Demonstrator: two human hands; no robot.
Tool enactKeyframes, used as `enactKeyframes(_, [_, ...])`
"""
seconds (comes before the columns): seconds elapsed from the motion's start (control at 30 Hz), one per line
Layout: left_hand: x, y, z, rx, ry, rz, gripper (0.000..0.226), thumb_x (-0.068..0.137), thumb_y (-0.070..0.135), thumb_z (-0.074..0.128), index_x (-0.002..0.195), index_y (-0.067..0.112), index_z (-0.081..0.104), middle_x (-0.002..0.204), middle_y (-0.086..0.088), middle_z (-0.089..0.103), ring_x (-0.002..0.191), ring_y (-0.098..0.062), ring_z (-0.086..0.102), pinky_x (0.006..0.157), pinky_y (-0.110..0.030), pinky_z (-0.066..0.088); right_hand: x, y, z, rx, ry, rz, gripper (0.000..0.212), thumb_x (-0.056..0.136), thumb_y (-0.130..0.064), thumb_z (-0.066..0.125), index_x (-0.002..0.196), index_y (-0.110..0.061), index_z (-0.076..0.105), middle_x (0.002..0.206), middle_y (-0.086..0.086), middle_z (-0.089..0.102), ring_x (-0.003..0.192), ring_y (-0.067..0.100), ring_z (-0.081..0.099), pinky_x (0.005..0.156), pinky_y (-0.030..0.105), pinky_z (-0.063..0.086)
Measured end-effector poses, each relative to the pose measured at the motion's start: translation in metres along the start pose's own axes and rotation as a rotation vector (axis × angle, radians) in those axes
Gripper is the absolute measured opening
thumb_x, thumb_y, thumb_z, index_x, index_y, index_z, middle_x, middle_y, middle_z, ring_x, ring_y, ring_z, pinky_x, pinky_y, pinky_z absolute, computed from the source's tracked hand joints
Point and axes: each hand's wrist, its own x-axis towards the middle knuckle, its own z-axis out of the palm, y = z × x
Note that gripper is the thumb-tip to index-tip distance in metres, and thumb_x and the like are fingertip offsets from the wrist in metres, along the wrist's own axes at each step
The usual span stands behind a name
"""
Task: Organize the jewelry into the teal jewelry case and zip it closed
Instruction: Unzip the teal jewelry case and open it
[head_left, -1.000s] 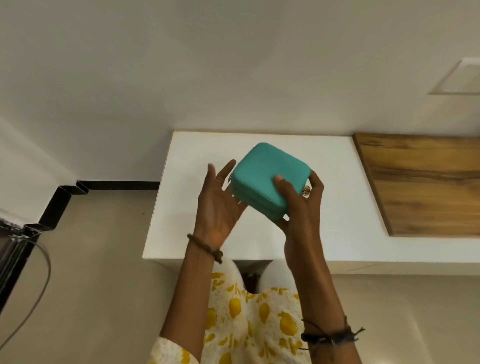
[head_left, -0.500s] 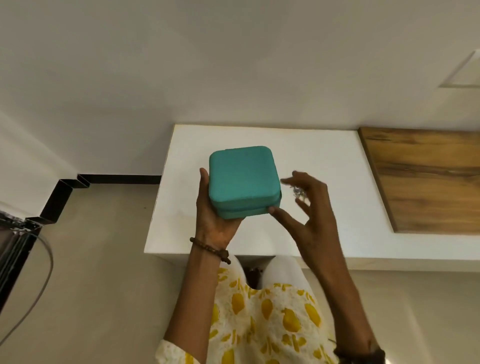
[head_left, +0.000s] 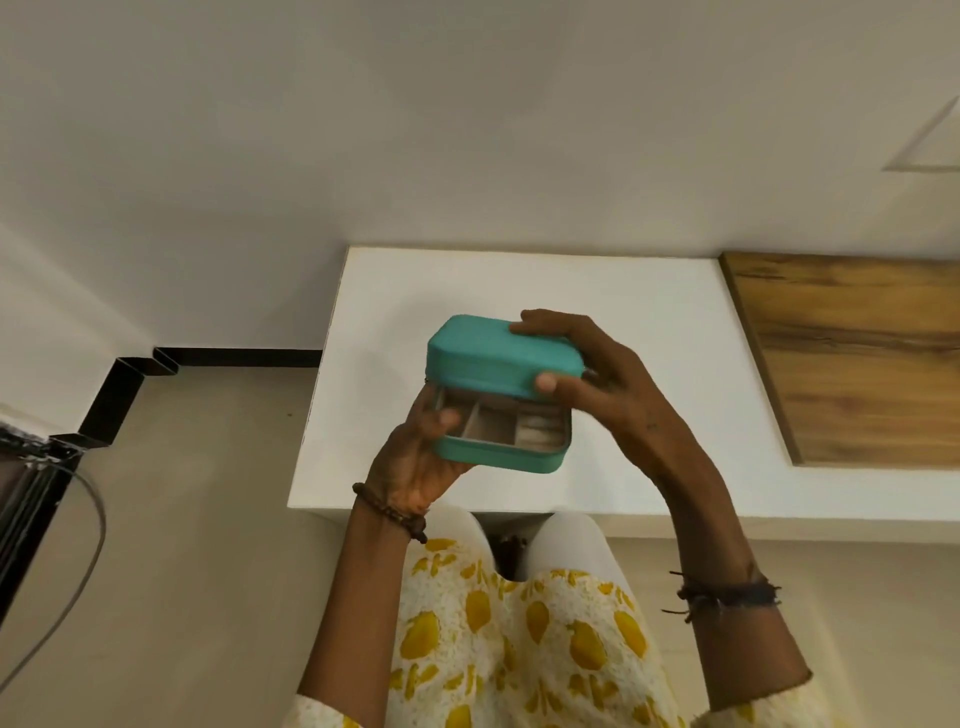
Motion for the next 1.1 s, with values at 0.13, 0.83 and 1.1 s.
enactKeyframes(0.13, [-0.002,0.006,0.001,0.227,0.120,0.016,0.080,0.046,-0.002,0.074,0.117,0.024,0.051,0.097,-0.001,0.069,0.091,-0.018,0.066,0.070,-0.031,0.058,0.010,-0.003,0.003,0.094,0.200,0.011,0.042,0.074,-0.059,0.042,0.093,-0.027,0.061,0.094,-0.006,0.063,0.091,0.011,0.060,0.077,0.028,0.049])
enactKeyframes(0.83, [-0.004,0.010,-0.004,0.956,0.072,0.038,0.110,0.059,0.018,0.075,0.127,0.069,0.004,0.151,0.006,0.019,0.131,-0.008,0.037,0.096,-0.030,0.048,0.048,0.031,0.015,-0.035,0.584,0.233,0.055,0.090,-0.062,0.028,0.054,-0.024,0.044,0.054,-0.009,0.044,0.063,0.033,0.046,0.056,0.060,0.049])
enactKeyframes(1.1, [0.005,-0.003,-0.031,1.130,0.191,-0.123,0.117,0.071,0.001,0.074,0.126,0.066,-0.006,0.130,0.035,0.018,0.134,-0.012,0.028,0.103,-0.027,0.037,0.052,0.071,0.021,0.038,0.480,0.241,0.050,0.095,-0.052,0.033,0.086,-0.006,0.047,0.079,0.005,0.047,0.076,0.028,0.053,0.062,0.049,0.055])
